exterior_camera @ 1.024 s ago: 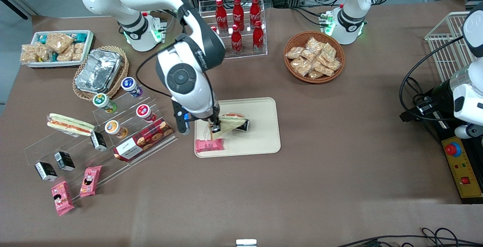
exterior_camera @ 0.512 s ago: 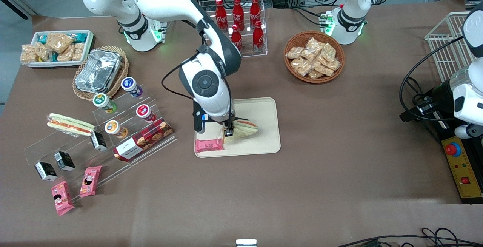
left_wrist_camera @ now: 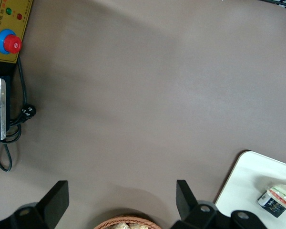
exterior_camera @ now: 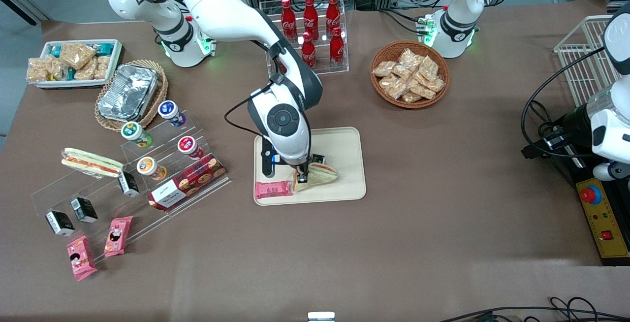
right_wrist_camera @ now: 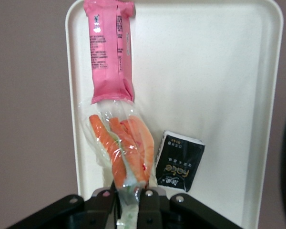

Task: Place sandwich on tray
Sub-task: 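Lower the sandwich onto the tray beside the pink snack bar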

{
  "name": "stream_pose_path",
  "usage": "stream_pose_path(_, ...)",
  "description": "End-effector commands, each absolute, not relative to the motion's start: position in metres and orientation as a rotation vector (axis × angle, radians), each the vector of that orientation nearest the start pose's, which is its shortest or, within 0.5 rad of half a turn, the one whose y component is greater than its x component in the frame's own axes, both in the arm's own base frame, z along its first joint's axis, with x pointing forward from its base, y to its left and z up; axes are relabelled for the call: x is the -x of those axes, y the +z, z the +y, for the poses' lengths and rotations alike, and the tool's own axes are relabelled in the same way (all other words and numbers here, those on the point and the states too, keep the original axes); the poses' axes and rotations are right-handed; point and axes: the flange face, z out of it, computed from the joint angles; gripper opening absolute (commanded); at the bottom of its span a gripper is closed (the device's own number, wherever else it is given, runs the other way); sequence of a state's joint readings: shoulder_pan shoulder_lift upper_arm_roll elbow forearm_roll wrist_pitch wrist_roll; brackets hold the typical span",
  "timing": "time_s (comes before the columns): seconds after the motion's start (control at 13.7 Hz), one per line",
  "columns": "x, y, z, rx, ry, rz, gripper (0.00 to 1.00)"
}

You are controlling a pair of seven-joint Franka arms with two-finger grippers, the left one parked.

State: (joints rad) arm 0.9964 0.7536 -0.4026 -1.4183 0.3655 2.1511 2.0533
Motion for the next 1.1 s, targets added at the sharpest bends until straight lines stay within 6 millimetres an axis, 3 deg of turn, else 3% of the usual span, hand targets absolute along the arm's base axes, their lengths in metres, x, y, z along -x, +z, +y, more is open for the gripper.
stream_pose_path(0.0, -0.562, 0.274, 0.474, 2.159, 0.059, 2.171, 0.17)
stream_pose_path(0.07, -0.562, 0.274, 0.474, 2.160, 0.062, 2.169, 0.34)
stream_pose_path(0.15, -0.561, 0.274, 0.475, 2.162, 0.064, 2.167, 0.73)
stream_pose_path(0.22, -0.562, 0.275, 0.474, 2.165, 0.060, 2.164, 1.00)
stream_pose_path(0.37, -0.562, 0.276, 0.474, 2.177, 0.051, 2.153, 1.00)
stream_pose_path(0.59, -0.565, 0.301, 0.471, 2.209, -0.002, 2.104, 1.00)
stream_pose_path(0.73, -0.563, 0.328, 0.464, 2.438, -0.124, 1.893, 1.00)
stream_pose_path(0.8, -0.563, 0.339, 0.453, 2.573, -0.095, 1.799, 1.00)
stream_pose_path(0.88, -0.564, 0.363, 0.440, 2.673, -0.052, 1.682, 1.00)
stream_pose_path(1.02, -0.579, 0.394, 0.405, 2.793, -0.013, 1.481, 1.00)
